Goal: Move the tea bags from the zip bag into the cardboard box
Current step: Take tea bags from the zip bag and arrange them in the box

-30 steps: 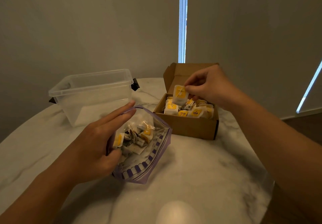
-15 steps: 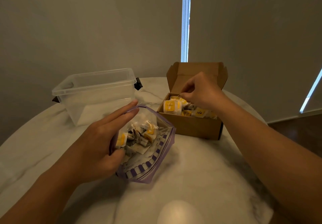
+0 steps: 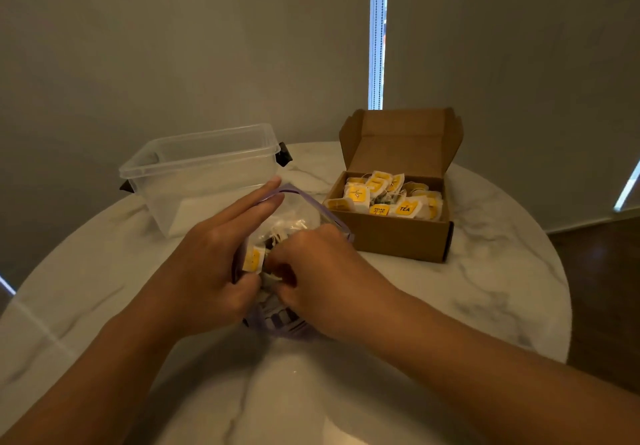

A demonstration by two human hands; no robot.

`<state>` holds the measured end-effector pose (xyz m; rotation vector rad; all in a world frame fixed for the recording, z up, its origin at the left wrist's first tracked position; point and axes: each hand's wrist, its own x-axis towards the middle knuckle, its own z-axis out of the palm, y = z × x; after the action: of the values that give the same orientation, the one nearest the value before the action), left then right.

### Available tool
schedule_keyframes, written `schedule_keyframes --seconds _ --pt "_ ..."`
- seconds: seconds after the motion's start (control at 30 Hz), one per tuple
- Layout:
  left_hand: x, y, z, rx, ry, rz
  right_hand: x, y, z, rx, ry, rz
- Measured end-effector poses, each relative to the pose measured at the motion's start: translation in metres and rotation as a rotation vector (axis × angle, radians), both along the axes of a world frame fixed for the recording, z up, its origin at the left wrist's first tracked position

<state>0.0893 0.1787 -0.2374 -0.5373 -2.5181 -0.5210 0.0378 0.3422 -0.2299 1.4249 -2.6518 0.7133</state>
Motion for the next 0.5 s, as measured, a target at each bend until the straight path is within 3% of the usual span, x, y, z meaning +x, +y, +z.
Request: schedule_keyframes --seconds 0.13,0.23,0.5 --pt "0.001 0.000 0.001 0.002 0.007 0.006 -0.009 -0.025 -0.009 0.077 0.144 0.055" --pt "0.002 -0.001 0.001 0.005 0.000 0.019 -0.017 -0.032 -0.016 0.018 0.239 0.093" --pt "0.003 -0.003 0.002 0.005 -0.043 0.023 -0.026 -0.040 -0.031 -0.063 0.311 0.201"
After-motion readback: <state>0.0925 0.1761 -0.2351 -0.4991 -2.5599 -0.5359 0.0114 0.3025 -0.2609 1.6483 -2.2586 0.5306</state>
